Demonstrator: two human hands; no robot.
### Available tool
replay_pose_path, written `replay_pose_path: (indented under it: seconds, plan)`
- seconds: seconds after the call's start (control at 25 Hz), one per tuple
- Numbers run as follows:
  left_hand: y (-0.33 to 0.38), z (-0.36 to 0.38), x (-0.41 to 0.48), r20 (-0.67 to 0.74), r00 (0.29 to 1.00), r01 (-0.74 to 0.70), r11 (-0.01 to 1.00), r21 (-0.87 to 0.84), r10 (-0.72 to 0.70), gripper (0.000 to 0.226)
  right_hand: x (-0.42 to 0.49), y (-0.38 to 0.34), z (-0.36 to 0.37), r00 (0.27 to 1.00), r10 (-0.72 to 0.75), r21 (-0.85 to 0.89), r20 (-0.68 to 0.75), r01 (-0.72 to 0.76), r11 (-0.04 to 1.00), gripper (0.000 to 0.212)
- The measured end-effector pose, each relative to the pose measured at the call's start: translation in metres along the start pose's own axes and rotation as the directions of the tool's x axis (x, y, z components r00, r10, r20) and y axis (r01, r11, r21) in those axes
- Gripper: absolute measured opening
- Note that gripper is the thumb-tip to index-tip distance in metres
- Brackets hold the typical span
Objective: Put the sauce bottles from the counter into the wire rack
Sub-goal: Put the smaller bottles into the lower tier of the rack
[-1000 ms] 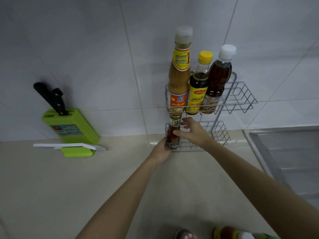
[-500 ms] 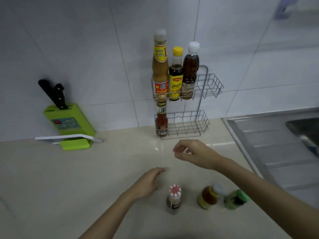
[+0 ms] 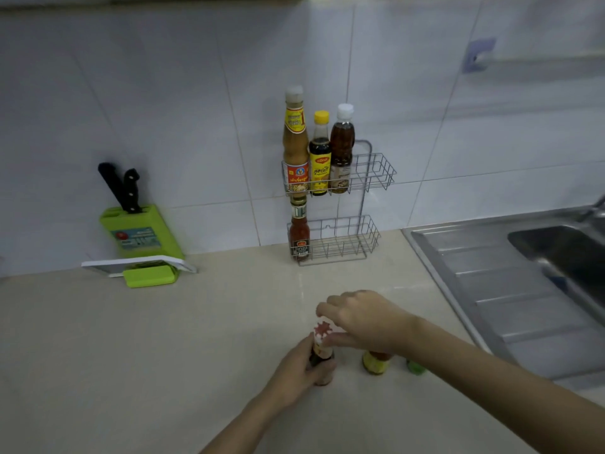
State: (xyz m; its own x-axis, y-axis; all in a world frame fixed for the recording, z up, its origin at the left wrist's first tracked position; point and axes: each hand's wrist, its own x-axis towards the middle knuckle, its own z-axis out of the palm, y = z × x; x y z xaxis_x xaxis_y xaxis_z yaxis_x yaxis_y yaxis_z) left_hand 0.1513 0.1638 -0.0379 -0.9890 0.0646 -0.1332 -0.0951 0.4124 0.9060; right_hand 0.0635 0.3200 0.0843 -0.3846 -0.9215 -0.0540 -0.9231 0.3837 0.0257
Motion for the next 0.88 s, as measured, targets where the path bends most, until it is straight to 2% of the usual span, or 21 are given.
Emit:
replay_pose_path:
  seconds: [0.12,0.24,0.32,0.44,0.6,0.72,0.88]
  plan:
    - [0.014,-0.009,-0.004,-0.013,1.000,-0.024,0.999,0.030,0.024,0.037,0.008,0.000,-0.012,0.999,-0.003,0.035,0.042,0.001,0.999,0.041]
    - [0.043,-0.020,-0.008,0.025,0.998,-0.059,0.996,-0.072,0.061,0.037,0.013,0.015,-0.050,0.998,-0.032,0.115,0.059,0.025,0.993,0.038]
    - [0.063,-0.028,-0.009,0.060,0.994,-0.081,0.981,-0.178,0.093,0.037,0.016,0.019,-0.075,0.997,-0.082,0.111,0.014,0.080,0.991,0.034]
    - [0.087,-0.035,-0.011,0.020,0.994,-0.097,0.952,-0.292,0.108,0.031,0.024,0.022,-0.099,0.993,-0.107,0.170,-0.045,0.113,0.979,0.034]
    - [0.097,-0.047,-0.012,-0.042,0.993,-0.119,0.936,-0.331,0.111,0.021,0.027,0.028,-0.107,0.993,-0.076,0.364,-0.090,0.104,0.926,0.023]
    - [0.094,-0.057,-0.012,-0.086,0.992,-0.120,0.923,-0.366,0.095,0.015,0.025,0.026,-0.100,0.980,-0.060,0.444,-0.189,0.140,0.885,0.032]
    - [0.091,-0.064,-0.012,-0.086,0.990,-0.129,0.942,-0.309,0.108,0.019,0.028,0.022,-0.088,0.968,0.026,0.486,-0.248,0.101,0.868,0.035]
